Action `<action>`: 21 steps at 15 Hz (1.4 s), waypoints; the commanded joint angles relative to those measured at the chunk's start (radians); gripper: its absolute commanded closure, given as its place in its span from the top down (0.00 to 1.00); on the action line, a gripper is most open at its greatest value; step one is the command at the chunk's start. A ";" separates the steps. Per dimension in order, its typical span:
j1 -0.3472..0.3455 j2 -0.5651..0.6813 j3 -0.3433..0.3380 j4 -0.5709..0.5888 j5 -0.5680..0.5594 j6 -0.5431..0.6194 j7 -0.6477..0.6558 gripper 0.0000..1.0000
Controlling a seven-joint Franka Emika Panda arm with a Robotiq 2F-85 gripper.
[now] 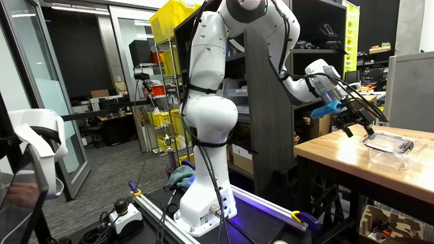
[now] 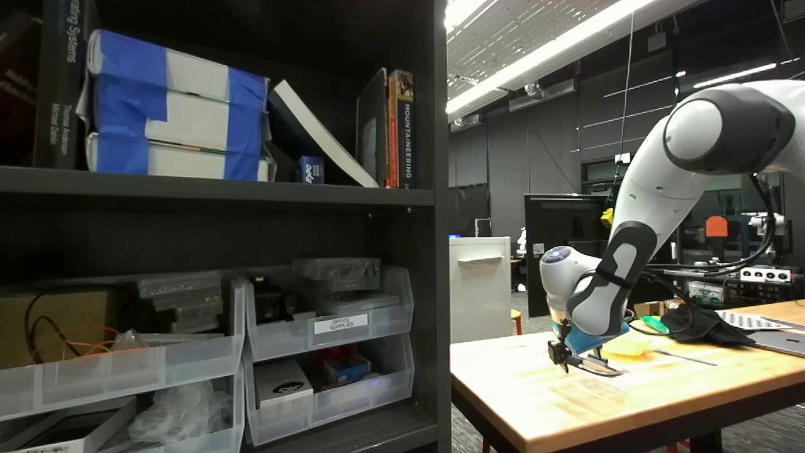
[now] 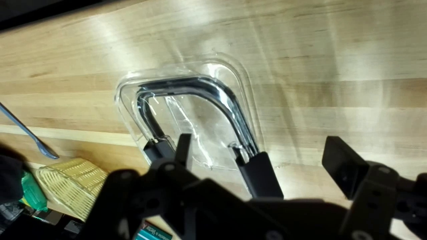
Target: Move the lid to the left
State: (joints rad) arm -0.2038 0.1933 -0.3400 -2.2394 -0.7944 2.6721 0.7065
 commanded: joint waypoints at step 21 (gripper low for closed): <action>0.011 0.026 -0.026 0.024 -0.017 0.030 0.026 0.24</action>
State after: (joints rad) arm -0.2012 0.2347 -0.3525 -2.2001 -0.7944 2.6883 0.7314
